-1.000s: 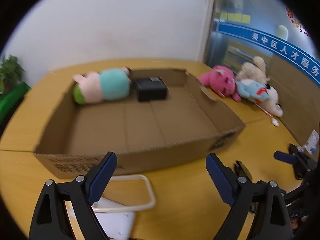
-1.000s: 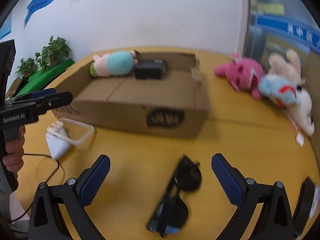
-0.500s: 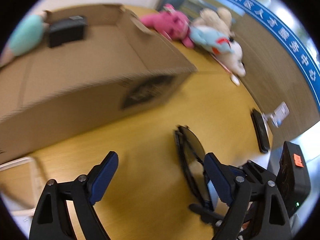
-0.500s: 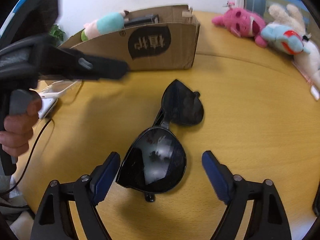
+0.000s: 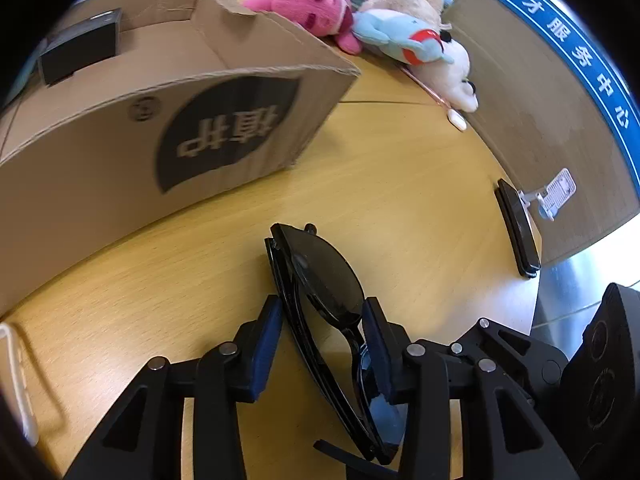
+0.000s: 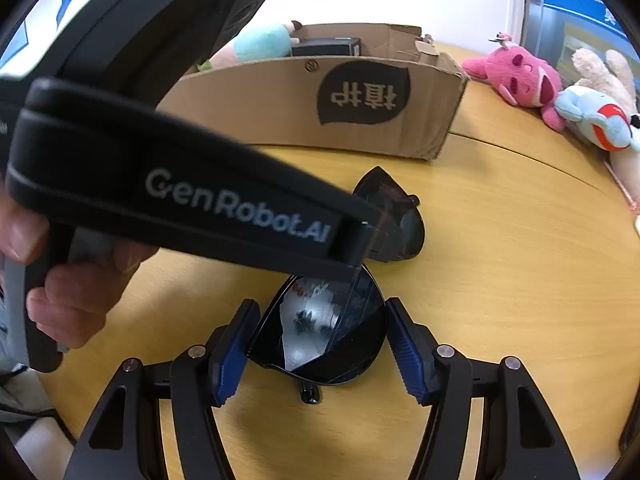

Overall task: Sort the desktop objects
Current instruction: 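Grasp the black sunglasses by the frame with the right gripper, then carry the sunglasses over the cardboard box and open the right gripper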

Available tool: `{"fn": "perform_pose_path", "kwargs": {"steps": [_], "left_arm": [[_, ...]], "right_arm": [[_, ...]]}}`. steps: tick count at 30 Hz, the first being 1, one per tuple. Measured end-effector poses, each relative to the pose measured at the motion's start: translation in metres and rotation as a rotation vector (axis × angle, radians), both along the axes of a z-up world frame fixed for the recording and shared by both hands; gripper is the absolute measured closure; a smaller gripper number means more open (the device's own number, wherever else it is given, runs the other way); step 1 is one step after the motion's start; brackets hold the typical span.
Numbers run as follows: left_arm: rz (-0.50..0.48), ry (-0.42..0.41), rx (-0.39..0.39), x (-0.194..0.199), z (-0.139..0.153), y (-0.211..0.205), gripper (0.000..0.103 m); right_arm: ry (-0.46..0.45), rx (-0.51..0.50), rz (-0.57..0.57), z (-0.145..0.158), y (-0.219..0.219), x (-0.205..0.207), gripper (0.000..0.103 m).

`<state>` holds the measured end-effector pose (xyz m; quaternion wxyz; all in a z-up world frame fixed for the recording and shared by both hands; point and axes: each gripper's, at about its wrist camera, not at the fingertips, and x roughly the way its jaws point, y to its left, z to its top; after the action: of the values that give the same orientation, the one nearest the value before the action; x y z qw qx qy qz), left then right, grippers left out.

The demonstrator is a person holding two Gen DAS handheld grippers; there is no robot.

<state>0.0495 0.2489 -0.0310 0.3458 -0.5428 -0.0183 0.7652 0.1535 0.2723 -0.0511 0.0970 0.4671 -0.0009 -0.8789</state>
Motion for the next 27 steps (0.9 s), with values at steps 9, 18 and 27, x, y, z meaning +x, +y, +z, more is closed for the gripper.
{"fn": "perform_pose_path", "kwargs": {"steps": [9,18,27], "left_arm": [[0.023,0.120,0.056,0.019,0.053,-0.025,0.088],[0.067,0.285,0.124,0.001,0.136,-0.054,0.088],[0.093,0.389,0.159,-0.080,0.205,-0.071,0.088]], "right_arm": [[0.092,0.017,0.091,0.038,-0.025,-0.004,0.042],[0.262,0.082,0.166,0.112,-0.045,-0.030,0.042],[0.418,0.138,0.263,0.179,-0.050,-0.102,0.042]]}}
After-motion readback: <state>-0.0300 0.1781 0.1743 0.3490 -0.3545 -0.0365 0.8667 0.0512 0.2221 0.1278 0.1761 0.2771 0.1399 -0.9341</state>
